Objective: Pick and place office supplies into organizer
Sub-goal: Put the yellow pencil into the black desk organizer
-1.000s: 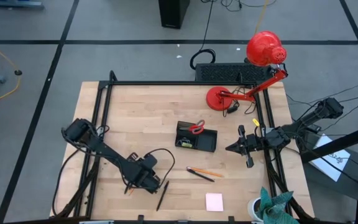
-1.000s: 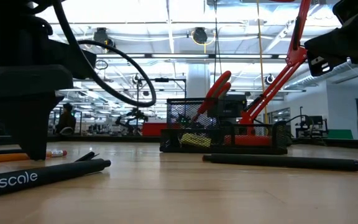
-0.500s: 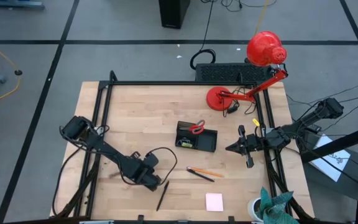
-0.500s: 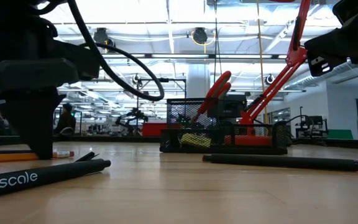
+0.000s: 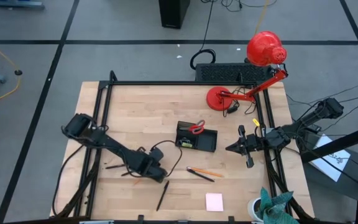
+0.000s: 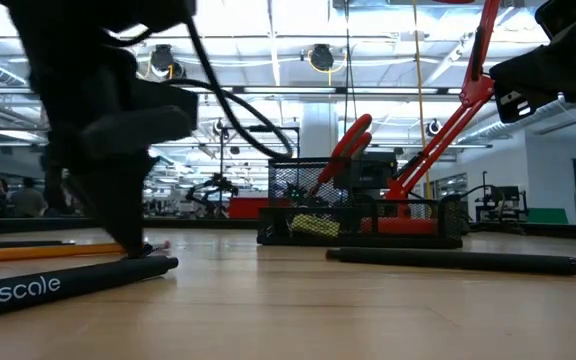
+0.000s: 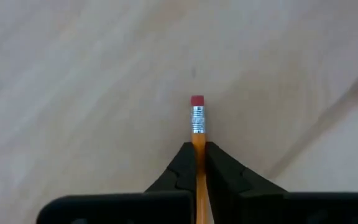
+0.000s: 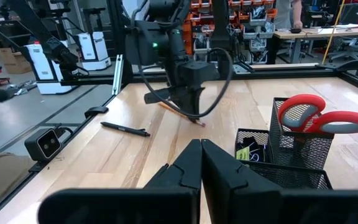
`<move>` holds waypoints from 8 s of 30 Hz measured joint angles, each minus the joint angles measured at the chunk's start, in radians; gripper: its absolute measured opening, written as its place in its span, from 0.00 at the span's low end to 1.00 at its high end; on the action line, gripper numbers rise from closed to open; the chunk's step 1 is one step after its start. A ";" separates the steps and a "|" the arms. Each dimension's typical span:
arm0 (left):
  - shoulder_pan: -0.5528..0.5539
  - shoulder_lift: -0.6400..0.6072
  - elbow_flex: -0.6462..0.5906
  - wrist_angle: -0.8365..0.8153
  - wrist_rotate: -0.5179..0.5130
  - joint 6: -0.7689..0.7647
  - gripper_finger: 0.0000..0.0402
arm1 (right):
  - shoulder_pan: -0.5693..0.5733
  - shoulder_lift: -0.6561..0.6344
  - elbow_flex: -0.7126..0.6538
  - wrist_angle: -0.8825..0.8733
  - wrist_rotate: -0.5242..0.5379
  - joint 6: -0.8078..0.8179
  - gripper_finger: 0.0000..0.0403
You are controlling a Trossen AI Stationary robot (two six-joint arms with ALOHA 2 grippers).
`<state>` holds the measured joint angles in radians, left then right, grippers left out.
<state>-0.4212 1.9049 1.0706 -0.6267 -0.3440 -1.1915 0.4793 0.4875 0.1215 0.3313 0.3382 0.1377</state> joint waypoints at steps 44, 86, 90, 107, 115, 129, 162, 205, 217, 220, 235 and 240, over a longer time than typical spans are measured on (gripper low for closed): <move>0.028 0.007 0.001 0.133 -0.068 0.115 0.41 | 0.000 0.008 0.000 0.000 -0.001 0.015 0.00; 0.024 0.042 0.009 0.109 -0.022 0.196 0.45 | -0.052 0.100 0.000 0.124 -0.003 -0.082 0.00; 0.020 0.040 0.007 0.110 -0.021 0.195 0.45 | -0.052 0.121 0.000 0.112 -0.003 -0.029 0.00; 0.024 0.038 0.006 0.108 0.026 0.269 0.45 | -0.052 0.174 -0.057 0.113 -0.052 0.075 0.00; 0.029 0.037 0.006 0.109 0.048 0.301 0.40 | -0.052 0.174 -0.069 0.203 -0.055 0.083 0.00; 0.029 0.036 0.006 0.118 0.061 0.299 0.07 | -0.050 0.175 -0.071 0.195 -0.080 0.109 0.00; 0.034 -0.138 -0.001 0.641 -0.100 0.846 0.01 | -0.023 0.184 -0.073 0.187 -0.077 0.117 0.00; 0.567 -0.088 0.003 1.273 0.765 1.421 0.08 | -0.023 0.196 -0.074 0.179 -0.077 0.113 0.00; 0.623 0.011 -0.011 1.364 0.800 1.396 0.08 | -0.023 0.213 -0.074 0.164 -0.078 0.138 0.00; 0.629 0.008 -0.055 1.421 0.799 1.412 0.08 | -0.023 0.217 -0.074 0.165 -0.080 0.149 0.00; 0.642 0.008 -0.199 1.627 0.789 1.358 0.08 | -0.019 0.227 -0.074 0.174 -0.072 0.155 0.00; 0.629 0.008 -0.199 1.625 0.766 1.364 0.08 | -0.020 0.227 -0.074 0.203 -0.025 0.146 0.00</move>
<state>0.2076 1.9133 0.8719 0.9984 0.4217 0.1729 0.4595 0.7142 0.0479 0.5341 0.3129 0.2836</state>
